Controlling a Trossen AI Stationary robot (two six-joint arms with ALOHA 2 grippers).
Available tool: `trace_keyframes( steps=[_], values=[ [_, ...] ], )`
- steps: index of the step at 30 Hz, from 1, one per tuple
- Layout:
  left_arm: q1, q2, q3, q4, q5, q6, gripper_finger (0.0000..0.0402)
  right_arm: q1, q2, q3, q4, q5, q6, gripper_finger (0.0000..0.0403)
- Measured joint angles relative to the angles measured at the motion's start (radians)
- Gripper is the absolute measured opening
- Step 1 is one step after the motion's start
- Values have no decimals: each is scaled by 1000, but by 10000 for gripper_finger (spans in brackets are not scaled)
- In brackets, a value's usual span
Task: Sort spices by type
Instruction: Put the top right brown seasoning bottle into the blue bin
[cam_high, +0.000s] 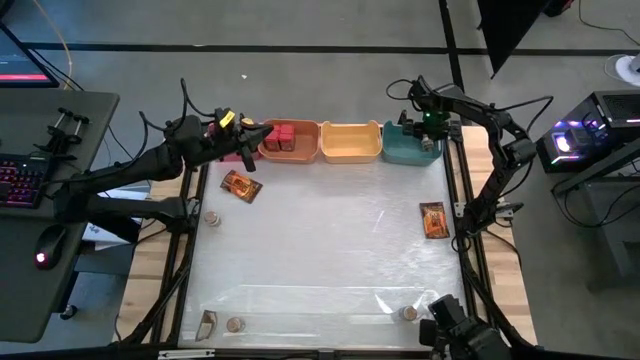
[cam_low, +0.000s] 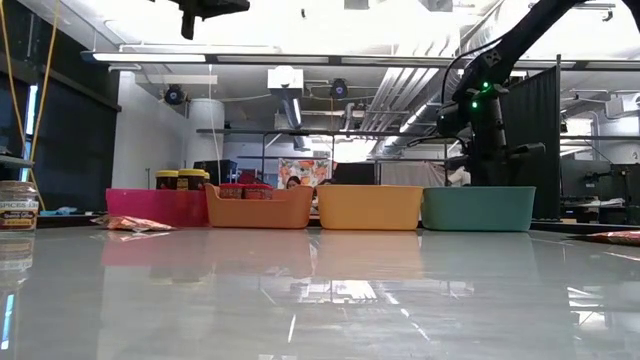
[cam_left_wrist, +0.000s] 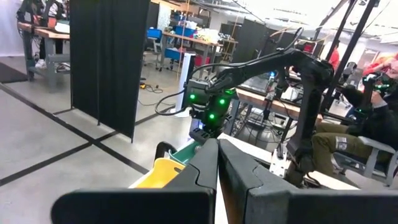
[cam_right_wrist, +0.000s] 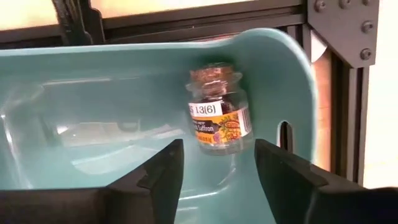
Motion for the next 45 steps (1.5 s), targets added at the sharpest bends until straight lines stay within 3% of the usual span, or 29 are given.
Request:
trace_keyframes(
  steps=[5, 10, 17, 22, 24, 37, 45],
  values=[
    [0, 0, 0, -27, 0, 0, 0, 18, 45, 0, 13, 3, 1, 232],
    [0, 0, 0, -47, 0, 0, 0, 32, 85, 0, 13, 73, 27, 256],
    [0, 0, 0, -45, 0, 1, 0, 32, 123, 0, 23, 67, 43, 259],
    [0, 0, 0, -44, 0, 1, 0, 32, 153, -1, 54, -85, -16, 259],
    [0, 0, 0, -44, 0, 1, 0, 35, 154, -1, 56, -101, -21, 259],
    [0, 0, 0, -43, 0, -9, 0, 36, 148, 39, 77, -60, 220, 259],
    [0, 0, 0, -43, 1, -8, 0, 36, 147, 132, 32, -17, 125, 259]
  ],
)
